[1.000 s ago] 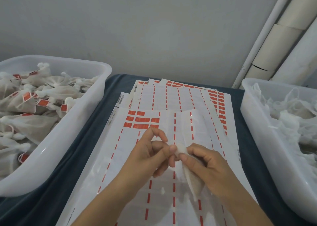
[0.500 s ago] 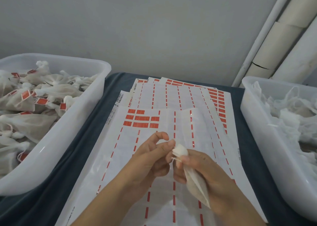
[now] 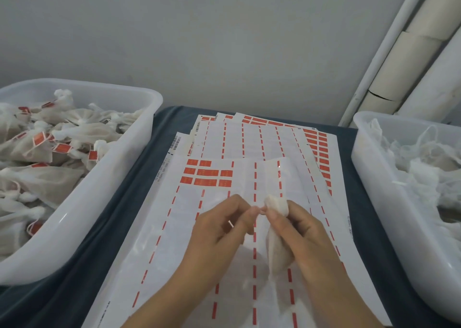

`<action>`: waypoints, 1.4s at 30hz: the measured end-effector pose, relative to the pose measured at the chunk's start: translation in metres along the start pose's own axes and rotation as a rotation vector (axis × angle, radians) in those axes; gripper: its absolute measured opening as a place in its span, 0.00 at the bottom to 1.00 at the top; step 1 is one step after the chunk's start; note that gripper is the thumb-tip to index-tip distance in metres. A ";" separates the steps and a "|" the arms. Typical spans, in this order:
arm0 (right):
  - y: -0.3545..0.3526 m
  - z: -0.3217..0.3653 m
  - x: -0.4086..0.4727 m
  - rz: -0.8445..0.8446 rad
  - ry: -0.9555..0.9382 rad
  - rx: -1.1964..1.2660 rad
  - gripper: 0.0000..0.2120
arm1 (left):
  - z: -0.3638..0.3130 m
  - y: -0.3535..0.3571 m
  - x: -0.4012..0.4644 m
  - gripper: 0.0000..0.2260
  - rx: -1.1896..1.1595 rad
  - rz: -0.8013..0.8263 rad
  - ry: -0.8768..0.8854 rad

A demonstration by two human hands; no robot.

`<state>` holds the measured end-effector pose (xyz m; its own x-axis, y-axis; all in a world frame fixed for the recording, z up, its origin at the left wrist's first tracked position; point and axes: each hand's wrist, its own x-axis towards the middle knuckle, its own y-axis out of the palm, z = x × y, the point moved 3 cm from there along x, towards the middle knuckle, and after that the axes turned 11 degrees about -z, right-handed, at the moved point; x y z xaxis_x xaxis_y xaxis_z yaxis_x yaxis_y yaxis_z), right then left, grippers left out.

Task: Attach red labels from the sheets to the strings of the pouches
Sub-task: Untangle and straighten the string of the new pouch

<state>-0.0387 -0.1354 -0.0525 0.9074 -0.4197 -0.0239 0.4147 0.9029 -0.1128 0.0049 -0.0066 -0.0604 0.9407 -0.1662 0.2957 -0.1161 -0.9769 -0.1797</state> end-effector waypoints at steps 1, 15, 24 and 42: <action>0.000 0.000 0.000 0.002 -0.009 0.006 0.15 | 0.000 -0.002 0.002 0.14 -0.056 -0.022 -0.042; -0.001 -0.007 0.001 -0.017 0.062 0.051 0.21 | -0.017 -0.002 -0.001 0.06 0.082 -0.184 0.333; 0.005 -0.006 -0.002 0.081 0.057 0.090 0.15 | -0.013 -0.002 -0.002 0.06 0.087 -0.179 0.311; 0.015 -0.010 -0.003 0.175 -0.059 -0.179 0.18 | 0.002 -0.034 0.025 0.07 -0.447 -0.404 -0.306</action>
<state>-0.0355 -0.1217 -0.0645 0.9689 -0.2475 -0.0009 0.2369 0.9285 -0.2861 0.0326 0.0226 -0.0485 0.9783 0.2047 -0.0330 0.2045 -0.9270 0.3144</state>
